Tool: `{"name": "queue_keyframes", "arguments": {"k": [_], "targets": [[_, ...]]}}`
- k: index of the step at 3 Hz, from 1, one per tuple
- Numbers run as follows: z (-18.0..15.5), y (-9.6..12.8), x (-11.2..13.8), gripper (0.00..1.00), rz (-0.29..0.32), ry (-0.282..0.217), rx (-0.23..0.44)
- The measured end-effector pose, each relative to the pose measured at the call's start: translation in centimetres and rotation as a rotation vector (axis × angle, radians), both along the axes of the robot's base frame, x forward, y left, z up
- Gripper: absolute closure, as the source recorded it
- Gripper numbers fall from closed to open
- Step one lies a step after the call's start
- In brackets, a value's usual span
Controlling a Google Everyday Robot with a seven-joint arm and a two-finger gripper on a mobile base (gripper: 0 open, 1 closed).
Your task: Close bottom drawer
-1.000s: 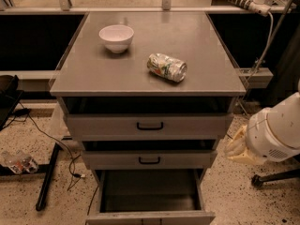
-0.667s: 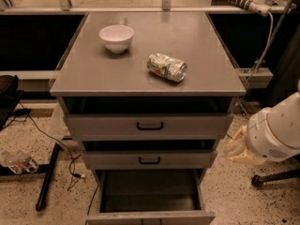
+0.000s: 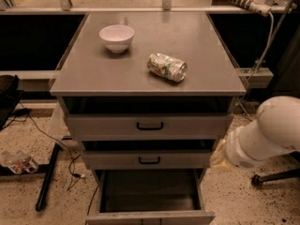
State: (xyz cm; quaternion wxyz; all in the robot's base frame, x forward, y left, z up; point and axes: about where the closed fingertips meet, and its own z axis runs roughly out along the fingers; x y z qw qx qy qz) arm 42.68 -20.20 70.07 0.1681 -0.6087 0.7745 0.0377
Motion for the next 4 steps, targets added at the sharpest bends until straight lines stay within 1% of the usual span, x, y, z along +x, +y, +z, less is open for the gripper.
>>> {"name": "queue_keyframes", "arguments": {"k": [1, 2, 3, 4], "targets": [[-4.4, -0.1, 2.1, 1.0, -0.015, -0.054, 0.027], [-8.9, -0.8, 4.1, 1.0, -0.037, -0.084, 0.078], [-8.9, -0.7, 4.1, 1.0, -0.037, -0.084, 0.078], [-12.2, 0.2, 3.2, 1.0, -0.032, -0.042, 0.061]]}}
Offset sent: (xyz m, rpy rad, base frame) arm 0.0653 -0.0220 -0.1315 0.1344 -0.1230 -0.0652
